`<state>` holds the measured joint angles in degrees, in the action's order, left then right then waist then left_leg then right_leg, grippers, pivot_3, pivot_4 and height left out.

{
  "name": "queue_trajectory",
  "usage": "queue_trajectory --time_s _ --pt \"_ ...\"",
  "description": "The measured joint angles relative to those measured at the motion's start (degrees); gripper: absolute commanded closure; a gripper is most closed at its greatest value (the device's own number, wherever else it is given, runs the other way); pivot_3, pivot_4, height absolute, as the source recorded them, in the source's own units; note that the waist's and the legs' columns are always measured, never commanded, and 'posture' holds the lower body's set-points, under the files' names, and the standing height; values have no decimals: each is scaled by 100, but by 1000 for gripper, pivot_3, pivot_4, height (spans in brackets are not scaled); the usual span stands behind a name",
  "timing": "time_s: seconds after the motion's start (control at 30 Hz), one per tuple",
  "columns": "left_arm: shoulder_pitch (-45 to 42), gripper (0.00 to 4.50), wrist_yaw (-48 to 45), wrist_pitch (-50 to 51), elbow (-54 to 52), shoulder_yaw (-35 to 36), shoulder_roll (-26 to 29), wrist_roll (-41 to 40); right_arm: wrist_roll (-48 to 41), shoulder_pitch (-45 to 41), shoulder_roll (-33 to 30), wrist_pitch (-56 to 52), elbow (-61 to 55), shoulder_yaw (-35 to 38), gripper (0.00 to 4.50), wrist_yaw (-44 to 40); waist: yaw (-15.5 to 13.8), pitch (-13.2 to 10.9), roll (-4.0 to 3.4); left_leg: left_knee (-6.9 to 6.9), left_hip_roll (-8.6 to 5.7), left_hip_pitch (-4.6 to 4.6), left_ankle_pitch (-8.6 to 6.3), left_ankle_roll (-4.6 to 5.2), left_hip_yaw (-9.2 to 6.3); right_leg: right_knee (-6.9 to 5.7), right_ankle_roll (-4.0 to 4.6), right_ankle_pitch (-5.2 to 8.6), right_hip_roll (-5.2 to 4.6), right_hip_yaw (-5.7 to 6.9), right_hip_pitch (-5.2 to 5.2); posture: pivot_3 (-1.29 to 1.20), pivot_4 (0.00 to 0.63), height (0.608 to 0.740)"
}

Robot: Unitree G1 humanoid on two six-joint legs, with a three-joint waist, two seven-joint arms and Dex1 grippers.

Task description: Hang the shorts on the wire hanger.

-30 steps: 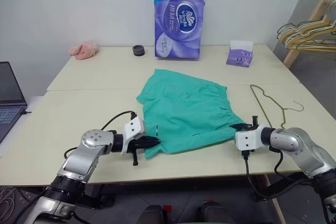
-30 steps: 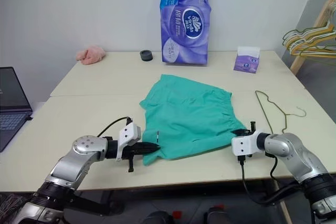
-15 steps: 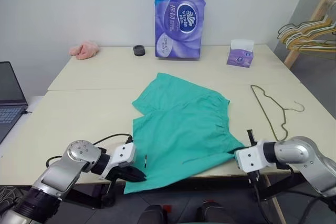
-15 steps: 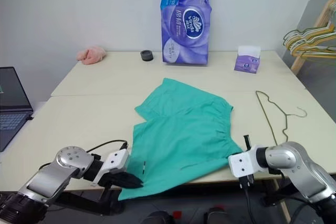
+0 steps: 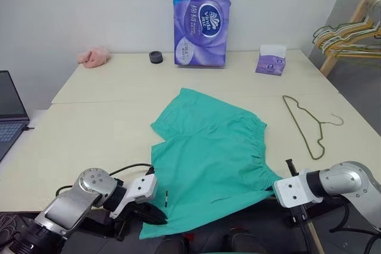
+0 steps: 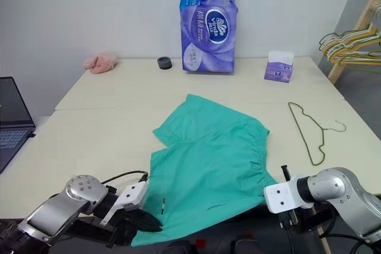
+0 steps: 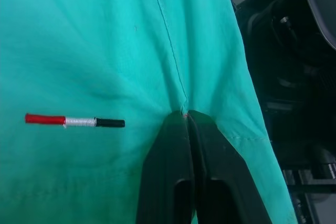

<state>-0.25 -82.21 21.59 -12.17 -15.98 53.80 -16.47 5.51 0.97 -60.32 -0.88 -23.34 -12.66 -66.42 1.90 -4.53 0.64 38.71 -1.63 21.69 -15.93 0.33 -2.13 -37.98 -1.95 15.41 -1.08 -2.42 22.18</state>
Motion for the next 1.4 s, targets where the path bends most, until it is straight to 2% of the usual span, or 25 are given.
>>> queue_trajectory --time_s 0.23,0.33,0.4,0.43,0.57,0.73,0.83,0.93,1.03,1.17,1.4 --pt "15 1703 182 313 -110 0 -28 -59 -39 -163 -243 119 62 33 1137 -257 -4 -4 -1 0 0 0 0 0 -1 1 0 0 0 1 0 -89 59 740" --pt "17 753 276 420 -206 10 -95 -154 -387 -46 -413 39 -20 305 95 -410 -11 -10 -11 1 0 1 0 0 1 1 -1 -1 -2 -1 -1 -81 57 740" --pt "34 140 317 483 -315 20 -187 -253 -787 40 -467 -240 -112 693 0 -472 -24 -13 -12 3 -1 1 0 0 -1 1 -6 -4 -3 0 -3 -81 57 740" --pt "34 44 343 540 -350 30 -256 -330 -1040 43 -446 -448 -177 903 0 -467 -27 -13 -14 4 -1 0 0 0 -2 1 -6 -4 -3 -1 -5 -81 57 740" --pt "-121 44 818 689 -390 296 -784 -623 -2172 -13 -179 -1531 -288 1911 0 -283 -58 -17 -3 12 -1 0 0 0 -9 2 -12 -8 -3 3 -12 -75 55 740" --pt "-704 44 1615 813 -397 628 -1483 -778 -3083 -444 591 -3097 -34 2910 0 893 -43 -17 1 9 -2 6 0 0 -9 5 -7 -16 -3 1 -11 -78 58 740" --pt "-1341 44 2365 826 -321 738 -2232 -777 -2655 -681 1290 -3871 513 2979 0 2367 -63 -14 13 15 -6 11 1 -2 -8 3 5 -33 -3 -2 -10 -80 60 740" --pt "-1694 44 2662 756 -320 740 -2320 -661 -2236 -913 1652 -4518 1155 2957 0 3438 -24 -5 -6 7 -14 10 1 -2 5 0 6 -34 -4 -20 -1 -92 60 740" --pt "-1953 44 2659 722 -318 671 -2329 -604 -2073 -1164 1873 -4843 1766 3035 0 4044 39 -8 -15 -1 -10 9 0 -1 18 -2 8 -34 1 -28 7 -93 62 740" --pt "-2198 44 2606 688 -325 489 -2400 -605 -2053 -1498 1839 -5112 2458 3146 0 4258 64 -10 -18 -1 -11 8 0 0 23 1 7 -33 6 -29 3 -97 67 740" --pt "-2278 44 2498 635 -312 344 -2424 -598 -1977 -1551 1804 -5078 3153 2744 0 4036 130 -10 -18 -1 -10 6 -1 2 29 1 3 -31 15 -30 2 -96 71 740"
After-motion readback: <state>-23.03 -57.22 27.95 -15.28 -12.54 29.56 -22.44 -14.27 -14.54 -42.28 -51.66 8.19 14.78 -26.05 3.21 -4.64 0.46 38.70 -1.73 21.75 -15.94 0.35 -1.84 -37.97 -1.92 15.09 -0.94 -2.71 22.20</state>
